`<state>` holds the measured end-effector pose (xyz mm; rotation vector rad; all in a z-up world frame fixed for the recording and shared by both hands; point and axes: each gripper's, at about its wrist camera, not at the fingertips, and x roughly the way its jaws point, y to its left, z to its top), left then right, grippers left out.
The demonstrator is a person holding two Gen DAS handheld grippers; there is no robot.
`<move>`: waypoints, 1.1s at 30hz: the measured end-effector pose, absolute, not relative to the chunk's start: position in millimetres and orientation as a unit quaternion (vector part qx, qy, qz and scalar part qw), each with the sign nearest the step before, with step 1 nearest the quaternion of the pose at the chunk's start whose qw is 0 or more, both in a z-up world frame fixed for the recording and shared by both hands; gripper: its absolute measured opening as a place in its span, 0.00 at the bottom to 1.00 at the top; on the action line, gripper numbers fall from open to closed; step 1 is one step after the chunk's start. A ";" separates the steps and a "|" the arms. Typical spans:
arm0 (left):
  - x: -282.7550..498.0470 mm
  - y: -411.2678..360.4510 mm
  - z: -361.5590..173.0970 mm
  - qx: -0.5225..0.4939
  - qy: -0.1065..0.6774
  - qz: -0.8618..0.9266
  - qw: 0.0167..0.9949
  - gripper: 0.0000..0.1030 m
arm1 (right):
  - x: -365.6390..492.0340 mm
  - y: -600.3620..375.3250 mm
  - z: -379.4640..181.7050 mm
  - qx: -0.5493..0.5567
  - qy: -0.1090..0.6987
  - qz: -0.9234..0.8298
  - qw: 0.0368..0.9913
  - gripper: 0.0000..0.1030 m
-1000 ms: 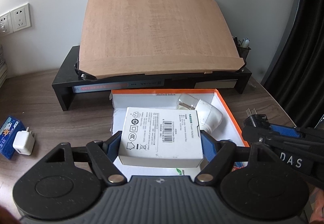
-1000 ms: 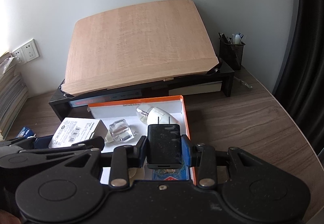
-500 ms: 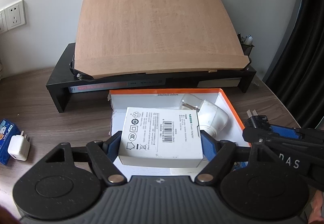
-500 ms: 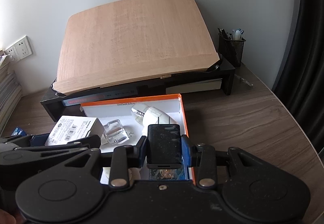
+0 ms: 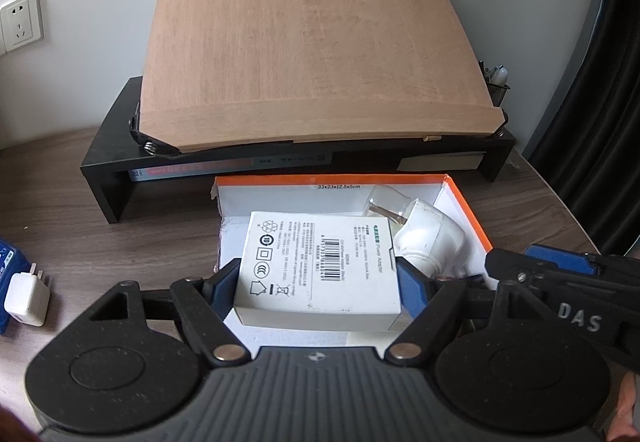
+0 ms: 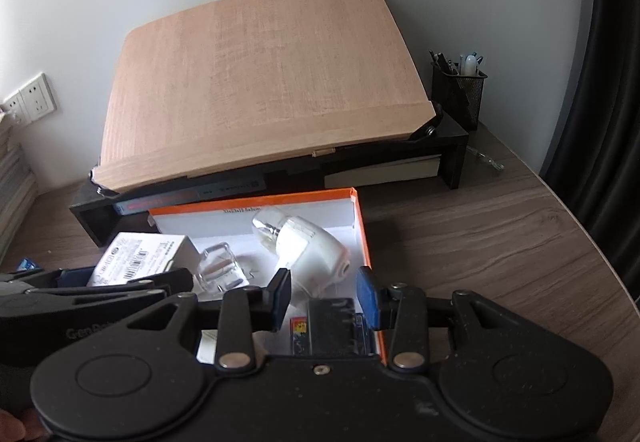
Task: Organize rigid objects
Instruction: 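Lower the charger box with left gripper while right lowers black plug, release both, then move left gripper to blue toothpick box while right moves to white charger cube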
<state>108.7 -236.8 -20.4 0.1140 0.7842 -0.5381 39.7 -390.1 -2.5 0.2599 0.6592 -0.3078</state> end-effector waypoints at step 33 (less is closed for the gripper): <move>112.6 -171.7 -9.0 0.002 0.391 -0.200 0.898 0.84 | 38.0 -339.8 20.2 0.102 0.292 -0.123 0.943 0.73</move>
